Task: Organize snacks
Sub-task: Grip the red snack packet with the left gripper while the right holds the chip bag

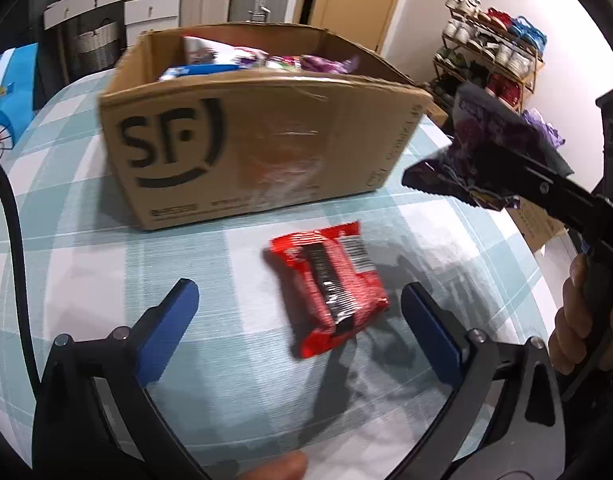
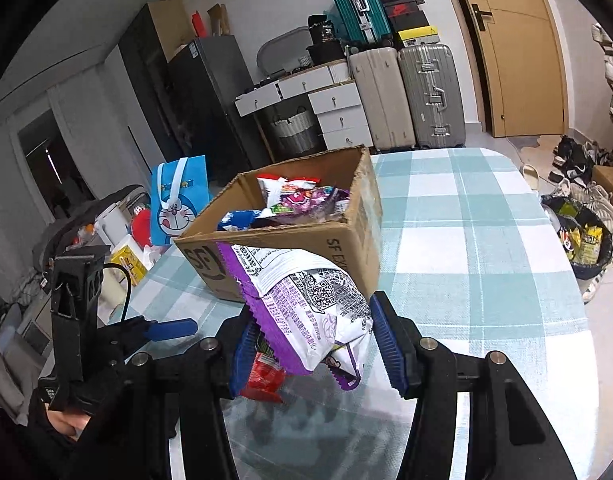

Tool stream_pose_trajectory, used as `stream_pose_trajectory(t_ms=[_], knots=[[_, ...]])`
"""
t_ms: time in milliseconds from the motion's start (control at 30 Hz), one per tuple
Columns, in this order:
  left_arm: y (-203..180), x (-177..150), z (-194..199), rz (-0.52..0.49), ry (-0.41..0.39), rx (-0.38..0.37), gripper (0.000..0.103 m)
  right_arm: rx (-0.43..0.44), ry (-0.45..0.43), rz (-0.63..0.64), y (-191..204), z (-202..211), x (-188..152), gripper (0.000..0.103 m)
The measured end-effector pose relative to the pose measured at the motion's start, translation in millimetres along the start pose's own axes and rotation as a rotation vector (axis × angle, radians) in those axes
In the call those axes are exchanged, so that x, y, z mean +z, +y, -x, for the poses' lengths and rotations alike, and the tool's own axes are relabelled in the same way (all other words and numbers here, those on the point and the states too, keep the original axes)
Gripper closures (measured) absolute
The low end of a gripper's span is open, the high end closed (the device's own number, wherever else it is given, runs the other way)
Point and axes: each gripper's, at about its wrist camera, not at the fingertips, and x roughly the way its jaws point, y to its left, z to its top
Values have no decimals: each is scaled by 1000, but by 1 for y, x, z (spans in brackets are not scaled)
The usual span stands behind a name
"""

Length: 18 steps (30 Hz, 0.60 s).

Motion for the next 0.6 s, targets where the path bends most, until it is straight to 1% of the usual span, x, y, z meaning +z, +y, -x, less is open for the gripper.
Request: stream_pose_trajectory(t_ms=[33, 100, 167, 267, 433, 500, 533, 567, 600], knots=[[-4, 1, -3, -9, 5, -8, 7, -2, -3, -3, -1, 1, 0, 49], [-10, 1, -10, -17, 26, -23, 17, -2, -2, -14, -4, 3, 0, 49], [-13, 1, -17, -22, 49, -25, 21, -3, -4, -25, -8, 3, 0, 49], [-16, 0, -25, -26, 62, -17, 23, -5, -6, -30, -11, 5, 0, 49], [-22, 0, -28, -52, 54, 14, 25, -8, -11, -45, -16, 6, 1, 49], [-24, -1, -28, -69, 49, 31, 35, -13, -11, -56, -18, 7, 1, 49], [-26, -1, -29, -81, 46, 32, 38, -15, -9, -59, -19, 7, 1, 49], [-28, -2, -29, -87, 44, 29, 46, -17, -10, -60, -19, 7, 0, 49], [-30, -2, -28, -100, 38, 33, 58, -17, -11, -60, -19, 7, 0, 49]])
